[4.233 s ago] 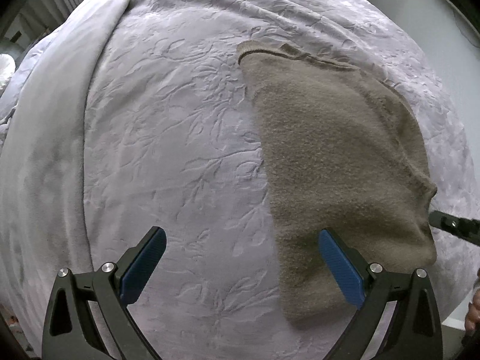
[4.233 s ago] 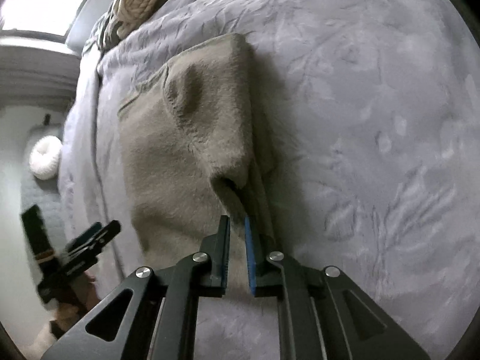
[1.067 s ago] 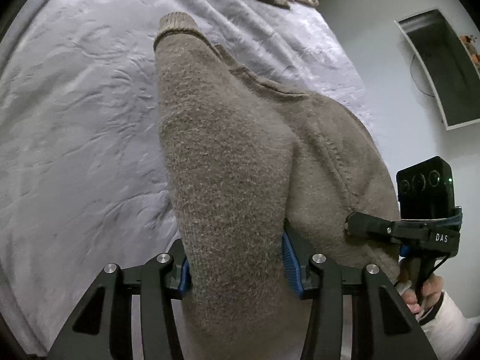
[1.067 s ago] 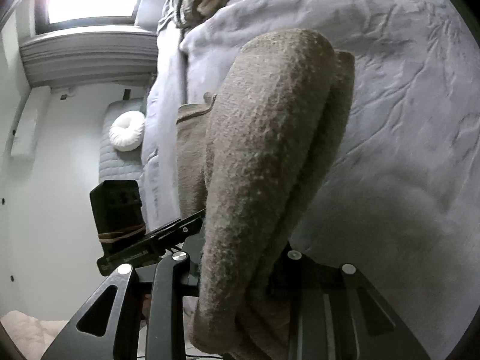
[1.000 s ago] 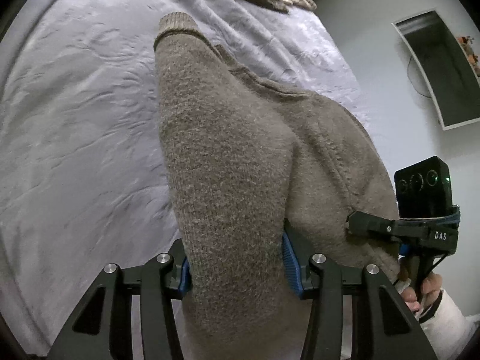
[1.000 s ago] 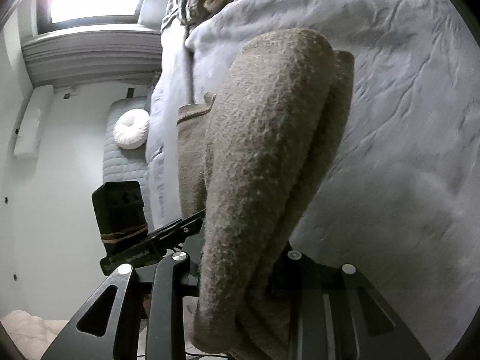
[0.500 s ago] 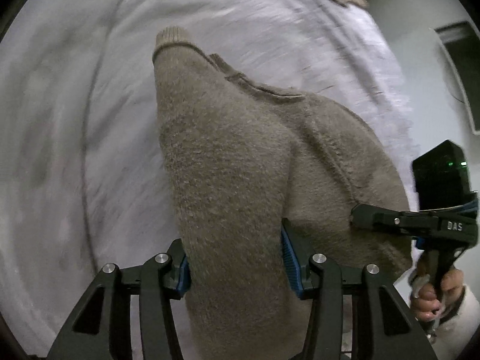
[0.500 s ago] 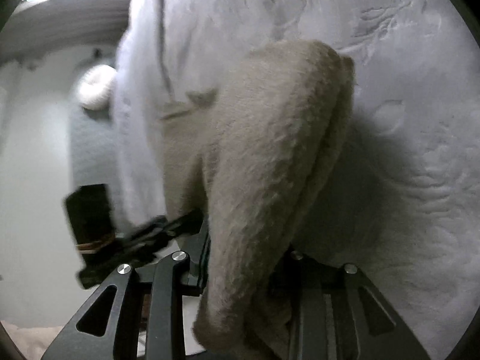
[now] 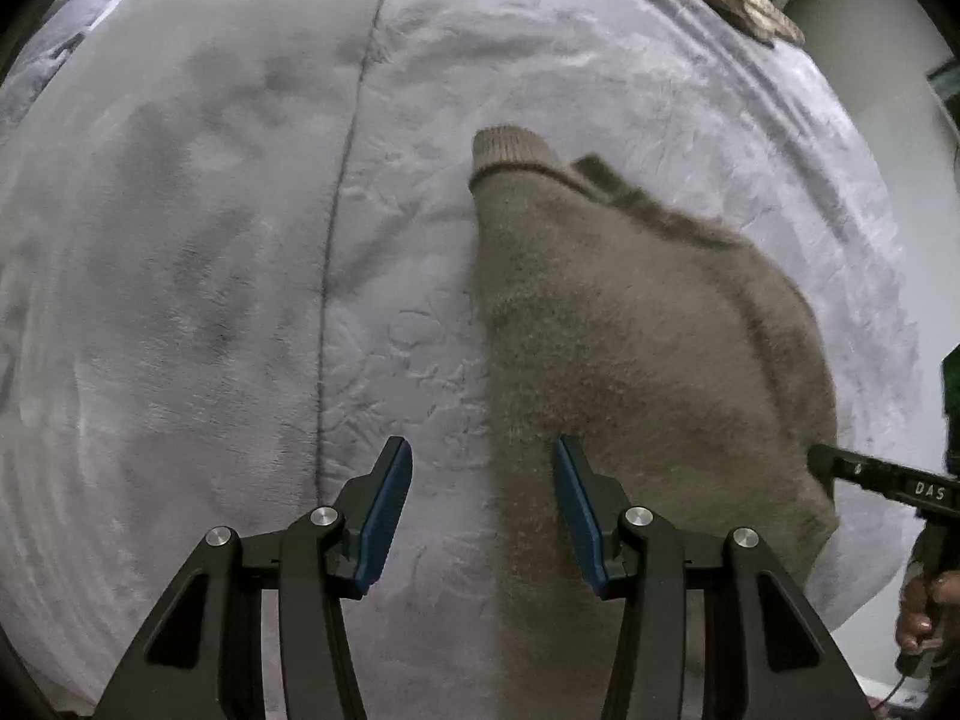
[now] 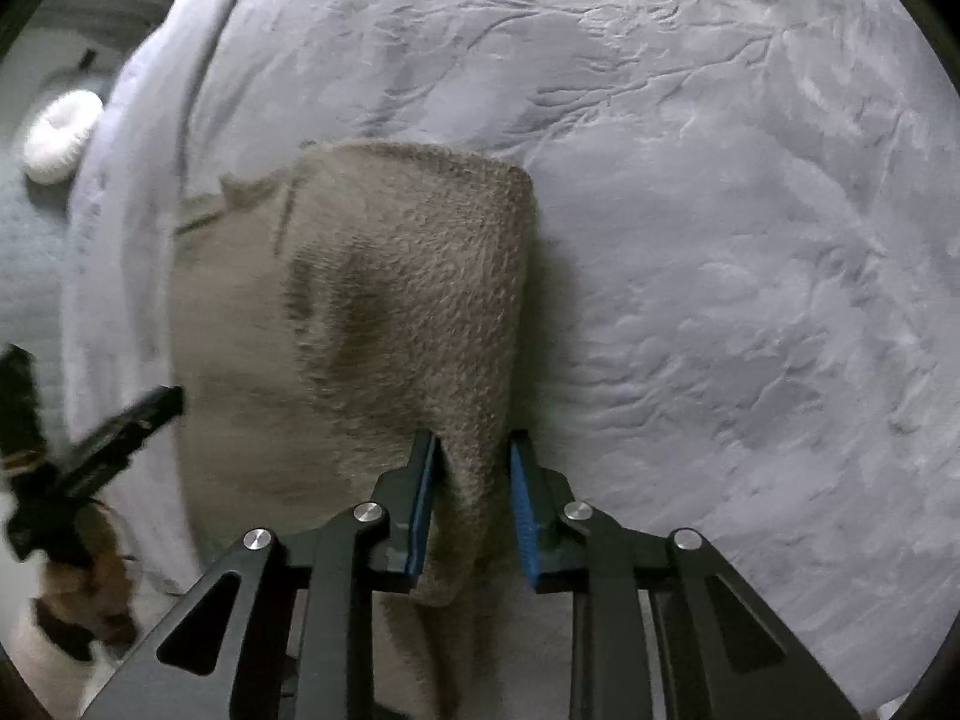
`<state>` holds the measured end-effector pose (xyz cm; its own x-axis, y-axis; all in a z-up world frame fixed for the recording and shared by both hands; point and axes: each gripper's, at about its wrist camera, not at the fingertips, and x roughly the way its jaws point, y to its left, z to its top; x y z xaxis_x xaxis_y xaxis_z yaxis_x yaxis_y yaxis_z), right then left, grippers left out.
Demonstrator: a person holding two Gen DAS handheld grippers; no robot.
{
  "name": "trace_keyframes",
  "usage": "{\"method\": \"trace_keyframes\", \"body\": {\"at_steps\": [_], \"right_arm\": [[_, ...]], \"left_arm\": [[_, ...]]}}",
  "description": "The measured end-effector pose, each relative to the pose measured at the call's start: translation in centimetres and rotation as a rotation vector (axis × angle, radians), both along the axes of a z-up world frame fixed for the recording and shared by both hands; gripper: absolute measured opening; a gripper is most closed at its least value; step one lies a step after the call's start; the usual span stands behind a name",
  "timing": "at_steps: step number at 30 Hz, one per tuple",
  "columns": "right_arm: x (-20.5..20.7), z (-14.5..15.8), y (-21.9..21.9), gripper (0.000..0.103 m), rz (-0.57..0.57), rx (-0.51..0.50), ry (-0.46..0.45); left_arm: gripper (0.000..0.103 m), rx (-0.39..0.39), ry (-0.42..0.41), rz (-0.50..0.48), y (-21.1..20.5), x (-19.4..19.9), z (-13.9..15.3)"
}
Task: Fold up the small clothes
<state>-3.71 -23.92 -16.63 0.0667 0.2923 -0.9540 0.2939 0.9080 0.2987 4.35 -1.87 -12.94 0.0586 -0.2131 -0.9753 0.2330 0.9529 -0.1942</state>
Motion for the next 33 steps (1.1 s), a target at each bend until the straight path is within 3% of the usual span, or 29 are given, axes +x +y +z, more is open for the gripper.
{"method": "trace_keyframes", "body": {"at_steps": [2,6,13,19,23,33], "right_arm": [[0.0,-0.3,0.1,0.033,-0.017,-0.016,0.011],[-0.7,1.6,0.1,0.033,-0.051,0.001,0.000],[-3.9,3.9,2.3,0.037,-0.008,0.129,-0.010],[-5.8,0.7,4.0,0.037,0.036,0.041,0.095],[-6.9,-0.6,2.9,0.038,-0.013,0.057,0.133],[-7.5,3.3,1.0,0.041,-0.013,0.031,0.083]], "left_arm": [[0.052,0.035,-0.030,-0.033,-0.6,-0.4,-0.2],[0.052,0.083,-0.057,-0.069,-1.7,-0.9,0.2],[0.052,0.100,-0.053,-0.091,-1.9,-2.5,1.0],[0.052,0.108,-0.033,-0.083,-1.5,-4.4,1.1],[0.052,0.108,-0.024,-0.072,-1.2,-4.8,1.3],[0.052,0.116,-0.017,-0.061,-1.0,-5.4,1.6]]}}
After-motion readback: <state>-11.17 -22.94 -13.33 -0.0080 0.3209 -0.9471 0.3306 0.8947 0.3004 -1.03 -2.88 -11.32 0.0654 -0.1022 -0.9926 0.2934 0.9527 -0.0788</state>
